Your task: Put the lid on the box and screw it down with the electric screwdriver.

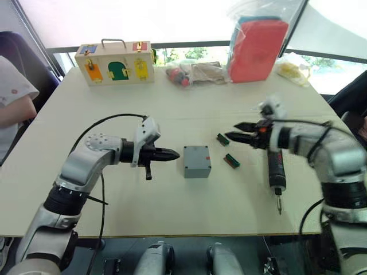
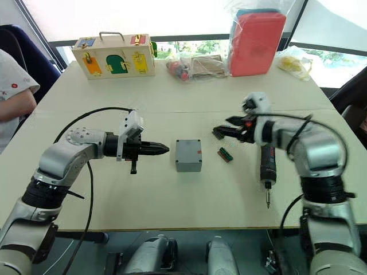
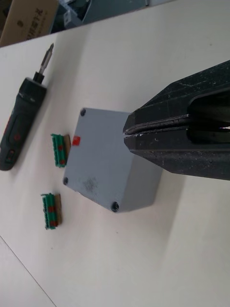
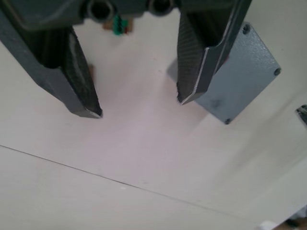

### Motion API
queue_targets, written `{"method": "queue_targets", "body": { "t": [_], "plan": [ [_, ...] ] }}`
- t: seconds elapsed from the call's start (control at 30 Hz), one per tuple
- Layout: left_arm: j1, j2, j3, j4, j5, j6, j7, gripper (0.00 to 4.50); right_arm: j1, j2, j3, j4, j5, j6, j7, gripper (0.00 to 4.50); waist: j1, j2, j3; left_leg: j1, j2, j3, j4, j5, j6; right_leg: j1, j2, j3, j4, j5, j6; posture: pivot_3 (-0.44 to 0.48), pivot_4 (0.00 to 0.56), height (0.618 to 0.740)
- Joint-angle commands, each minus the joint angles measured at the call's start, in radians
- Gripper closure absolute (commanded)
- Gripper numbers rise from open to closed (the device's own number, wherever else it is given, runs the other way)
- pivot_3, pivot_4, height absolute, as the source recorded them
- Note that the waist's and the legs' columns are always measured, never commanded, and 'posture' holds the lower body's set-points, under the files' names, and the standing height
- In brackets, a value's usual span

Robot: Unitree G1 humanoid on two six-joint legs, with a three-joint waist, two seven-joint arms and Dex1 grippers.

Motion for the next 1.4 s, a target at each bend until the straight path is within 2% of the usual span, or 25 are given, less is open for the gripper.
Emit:
{"method": "queue_targets", "body": {
  "t": [0.03, 0.07, 0.23, 0.43, 0.57, 0.7, 0.97, 1.03, 1.1, 1.27, 1.37, 1.4],
  "plan": [
    [-0.044, 0.012, -0.004, -0.066, -0.024, -0.039, -0.055, 4.50, -0.081, -0.115, -0.051, -0.046, 0.058, 0.335, -0.032, 0.42, 0.003, 0.000, 0.000, 0.000, 0.000, 0.000, 0.000, 0.000, 0.000, 0.000, -0.001, 0.000, -0.001, 0.000, 0.000, 0.000, 0.150, 0.740],
    [-0.051, 0.011, -0.010, -0.073, -0.023, -0.046, -0.065, 4.50, -0.092, -0.156, -0.039, -0.035, 0.068, 0.392, -0.044, 0.08, 0.003, 0.000, 0.000, 0.000, 0.000, 0.000, -0.001, 0.000, 0.000, 0.000, -0.001, 0.000, -0.001, 0.000, 0.000, 0.000, 0.150, 0.740],
    [-0.075, -0.002, -0.046, -0.117, -0.018, -0.081, -0.105, 4.50, -0.113, -0.404, 0.123, 0.132, 0.275, 0.441, -0.139, 0.03, 0.006, 0.000, 0.000, 0.000, 0.000, 0.000, -0.003, -0.001, 0.001, 0.000, -0.004, -0.001, -0.005, -0.002, -0.004, 0.000, 0.150, 0.740],
    [-0.067, 0.003, -0.080, -0.157, -0.003, -0.107, -0.122, 4.50, -0.168, -0.508, 0.326, 0.248, 0.588, 0.441, -0.311, 0.03, -0.015, 0.000, 0.000, 0.000, -0.001, 0.001, -0.004, -0.002, 0.002, 0.001, -0.005, 0.000, -0.008, -0.002, -0.005, 0.000, 0.150, 0.740],
    [-0.046, 0.022, -0.084, -0.206, -0.014, -0.095, -0.125, 4.50, -0.180, -0.495, 0.407, 0.310, 0.710, 0.441, -0.437, 0.03, -0.013, 0.000, 0.000, -0.001, -0.001, 0.002, -0.004, -0.002, 0.002, 0.000, -0.005, -0.001, -0.008, -0.002, -0.004, 0.000, 0.150, 0.740],
    [-0.033, 0.030, -0.082, -0.243, -0.026, -0.075, -0.112, 4.50, -0.201, -0.445, 0.449, 0.373, 0.749, 0.441, -0.525, 0.03, -0.011, 0.000, 0.000, -0.001, -0.001, 0.002, -0.003, -0.002, 0.003, 0.001, -0.005, -0.001, -0.008, -0.002, -0.004, 0.000, 0.150, 0.740],
    [0.001, 0.042, -0.065, -0.267, -0.032, -0.042, -0.067, 4.50, -0.235, -0.317, 0.513, 0.475, 0.659, 0.441, -0.587, 0.03, -0.011, 0.000, 0.000, -0.001, -0.001, 0.002, -0.002, -0.002, 0.004, 0.002, -0.004, -0.001, -0.009, -0.001, -0.002, 0.000, 0.150, 0.740],
    [0.008, 0.049, -0.057, -0.268, -0.033, -0.037, -0.057, 4.50, -0.237, -0.303, 0.532, 0.472, 0.625, 0.441, -0.581, 0.37, -0.011, 0.000, 0.000, -0.001, -0.001, 0.002, -0.001, -0.002, 0.004, 0.003, -0.003, -0.001, -0.009, 0.000, -0.001, 0.000, 0.150, 0.740],
    [0.014, 0.055, -0.050, -0.270, -0.036, -0.033, -0.049, 4.50, -0.234, -0.290, 0.540, 0.472, 0.600, 0.441, -0.575, 0.92, -0.011, 0.000, 0.000, -0.001, -0.001, 0.002, -0.001, -0.002, 0.004, 0.003, -0.003, -0.002, -0.009, 0.000, -0.002, 0.000, 0.150, 0.740],
    [0.021, 0.059, -0.040, -0.263, -0.044, -0.030, -0.026, 4.50, -0.208, -0.245, 0.541, 0.477, 0.526, 0.441, -0.557, 2.60, -0.012, -0.004, -0.002, 0.000, -0.001, 0.002, 0.000, -0.003, 0.005, 0.004, -0.003, -0.002, -0.009, 0.000, -0.001, 0.000, 0.150, 0.740],
    [0.021, 0.064, -0.035, -0.243, -0.045, -0.035, -0.026, 4.50, -0.198, -0.235, 0.507, 0.488, 0.493, 0.441, -0.546, 2.72, -0.013, -0.008, -0.005, 0.001, 0.000, 0.001, 0.000, -0.003, 0.005, 0.005, -0.002, -0.002, -0.009, 0.000, -0.001, 0.000, 0.150, 0.740],
    [0.019, 0.066, -0.027, -0.227, -0.047, -0.034, -0.024, 4.50, -0.222, -0.215, 0.455, 0.530, 0.455, 0.441, -0.552, 2.72, -0.013, -0.009, -0.005, 0.001, 0.000, 0.001, 0.000, -0.003, 0.005, 0.005, -0.002, -0.002, -0.009, 0.000, -0.001, 0.000, 0.150, 0.740]
  ]
}}
